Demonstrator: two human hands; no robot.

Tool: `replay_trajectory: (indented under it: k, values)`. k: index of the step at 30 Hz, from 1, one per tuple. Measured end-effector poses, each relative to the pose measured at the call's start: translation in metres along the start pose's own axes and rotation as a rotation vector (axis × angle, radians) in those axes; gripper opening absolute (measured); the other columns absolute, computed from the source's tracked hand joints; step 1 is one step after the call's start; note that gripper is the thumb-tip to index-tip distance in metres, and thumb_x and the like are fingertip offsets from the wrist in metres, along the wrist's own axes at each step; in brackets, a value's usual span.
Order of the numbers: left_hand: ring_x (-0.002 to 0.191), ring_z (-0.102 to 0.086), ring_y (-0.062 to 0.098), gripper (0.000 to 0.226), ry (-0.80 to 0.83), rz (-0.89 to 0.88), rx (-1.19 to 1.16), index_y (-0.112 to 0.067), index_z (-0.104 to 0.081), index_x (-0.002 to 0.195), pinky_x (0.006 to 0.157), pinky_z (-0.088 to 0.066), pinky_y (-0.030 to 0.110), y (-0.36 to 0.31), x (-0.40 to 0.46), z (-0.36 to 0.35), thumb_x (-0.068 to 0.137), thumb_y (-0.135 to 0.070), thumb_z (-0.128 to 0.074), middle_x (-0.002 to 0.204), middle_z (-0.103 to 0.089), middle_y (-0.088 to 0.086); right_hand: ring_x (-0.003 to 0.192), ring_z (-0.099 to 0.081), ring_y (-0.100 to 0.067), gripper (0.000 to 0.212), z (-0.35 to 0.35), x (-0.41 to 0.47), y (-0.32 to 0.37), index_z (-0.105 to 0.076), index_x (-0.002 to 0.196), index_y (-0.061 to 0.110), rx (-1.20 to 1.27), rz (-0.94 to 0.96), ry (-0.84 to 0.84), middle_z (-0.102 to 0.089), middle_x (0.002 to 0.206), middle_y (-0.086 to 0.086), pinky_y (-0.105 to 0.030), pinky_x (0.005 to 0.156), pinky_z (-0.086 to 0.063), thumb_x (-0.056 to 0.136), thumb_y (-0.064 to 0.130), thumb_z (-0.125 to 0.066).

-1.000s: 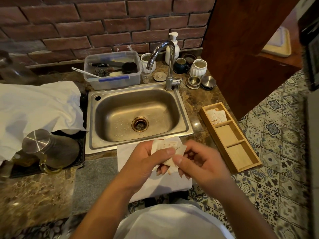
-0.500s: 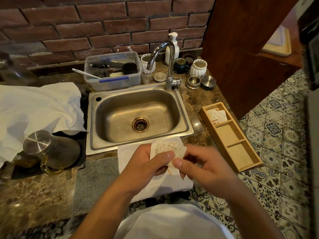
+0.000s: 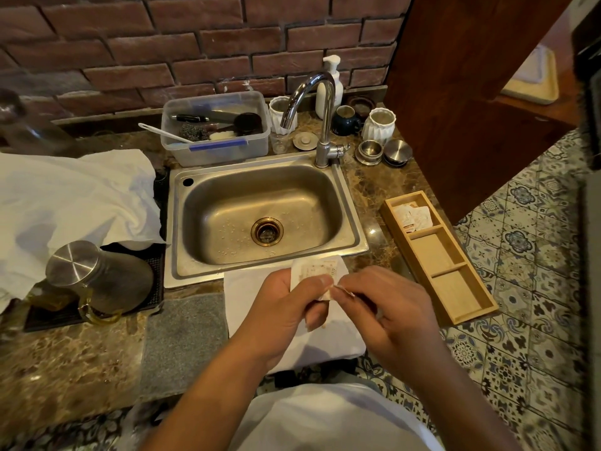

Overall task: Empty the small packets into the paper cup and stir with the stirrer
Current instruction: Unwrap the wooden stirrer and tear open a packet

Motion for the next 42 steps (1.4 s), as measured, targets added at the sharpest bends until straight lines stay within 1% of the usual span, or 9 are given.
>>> replay_trajectory:
  k: [4, 9, 13, 16, 20, 23, 31, 34, 42]
  values:
    - [0.047, -0.039, 0.018, 0.025, 0.028, 0.004, -0.051, -0.013, -0.065, 0.070, 0.056, -0.039, 0.030, 0.002, 0.002, -0.003, 0.087, -0.030, -0.063, 0.046, -0.045, 0.002, 0.077, -0.064, -0.007, 0.020, -0.002, 0.000, -0.008, -0.072, 0.094, 0.018, 0.197, -0.134, 0.011, -0.070, 0.085, 0.011, -0.024, 0.066, -0.052, 0.100, 0.030, -0.057]
    - [0.048, -0.044, 0.015, 0.042, 0.083, 0.006, -0.049, 0.008, -0.062, 0.086, 0.059, -0.045, 0.024, 0.003, 0.002, -0.003, 0.088, -0.034, -0.061, 0.051, -0.048, 0.006, 0.072, -0.066, -0.019, 0.018, -0.007, -0.001, -0.018, -0.069, 0.092, 0.027, 0.341, -0.329, 0.104, -0.068, 0.078, 0.007, -0.042, 0.061, -0.053, 0.095, 0.042, -0.060]
    - [0.047, -0.046, 0.012, 0.024, 0.086, -0.011, -0.040, -0.010, -0.072, 0.083, 0.059, -0.045, 0.021, 0.001, 0.001, -0.001, 0.086, -0.032, -0.063, 0.049, -0.049, 0.003, 0.077, -0.068, -0.021, 0.025, -0.013, 0.000, -0.018, -0.071, 0.100, 0.029, 0.521, -0.442, 0.230, -0.072, 0.084, 0.002, -0.048, 0.068, -0.058, 0.088, 0.048, -0.063]
    - [0.046, -0.045, 0.011, 0.020, 0.078, -0.020, -0.021, -0.016, -0.075, 0.084, 0.057, -0.044, 0.021, 0.001, 0.002, 0.001, 0.085, -0.032, -0.064, 0.050, -0.050, 0.003, 0.076, -0.069, -0.015, 0.031, -0.016, -0.001, -0.017, -0.072, 0.110, 0.028, 0.555, -0.464, 0.321, -0.073, 0.087, 0.004, -0.040, 0.066, -0.060, 0.088, 0.048, -0.062]
    - [0.047, -0.042, 0.012, 0.020, 0.085, -0.027, 0.028, -0.019, -0.076, 0.083, 0.057, -0.042, 0.022, 0.001, 0.002, 0.001, 0.086, -0.035, -0.063, 0.052, -0.051, 0.003, 0.072, -0.067, -0.008, 0.013, -0.018, -0.003, -0.018, -0.073, 0.101, 0.028, 0.655, -0.492, 0.346, -0.072, 0.081, 0.008, -0.024, 0.062, -0.055, 0.092, 0.032, -0.066]
    - [0.048, -0.042, 0.013, 0.021, 0.088, -0.032, 0.061, -0.018, -0.074, 0.080, 0.058, -0.042, 0.022, 0.002, 0.003, 0.003, 0.086, -0.035, -0.063, 0.053, -0.049, 0.008, 0.070, -0.066, -0.006, 0.013, -0.019, -0.004, -0.017, -0.073, 0.097, 0.026, 0.690, -0.482, 0.348, -0.072, 0.080, 0.007, -0.021, 0.061, -0.053, 0.090, 0.035, -0.066]
    - [0.050, -0.042, 0.016, 0.040, 0.072, -0.020, 0.083, 0.005, -0.062, 0.080, 0.060, -0.043, 0.023, 0.005, 0.003, 0.004, 0.087, -0.035, -0.062, 0.055, -0.047, 0.012, 0.075, -0.067, -0.023, 0.031, -0.016, -0.004, -0.023, -0.073, 0.093, 0.014, 0.548, -0.409, 0.284, -0.072, 0.083, -0.005, -0.042, 0.065, -0.057, 0.092, 0.043, -0.060]
    - [0.049, -0.043, 0.015, 0.031, 0.063, -0.020, 0.076, -0.005, -0.068, 0.076, 0.059, -0.043, 0.023, 0.005, 0.003, 0.004, 0.087, -0.033, -0.062, 0.053, -0.048, 0.009, 0.076, -0.066, -0.025, 0.035, -0.017, -0.002, -0.022, -0.074, 0.090, 0.011, 0.481, -0.352, 0.249, -0.072, 0.082, -0.004, -0.050, 0.065, -0.054, 0.096, 0.042, -0.059]
    - [0.047, -0.042, 0.016, 0.024, -0.006, 0.013, 0.056, -0.009, -0.066, 0.073, 0.057, -0.043, 0.024, 0.009, 0.004, 0.010, 0.087, -0.028, -0.063, 0.050, -0.048, 0.008, 0.071, -0.061, -0.015, 0.024, -0.015, 0.000, -0.016, -0.074, 0.086, 0.012, 0.307, -0.193, 0.146, -0.066, 0.076, 0.004, -0.029, 0.060, -0.049, 0.098, 0.028, -0.060]
Point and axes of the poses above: each hand's wrist, its own x-axis towards the middle knuckle, its own z-axis out of the back of the hand, y = z × x, the point moved 7 cm from there along x, towards the middle knuckle
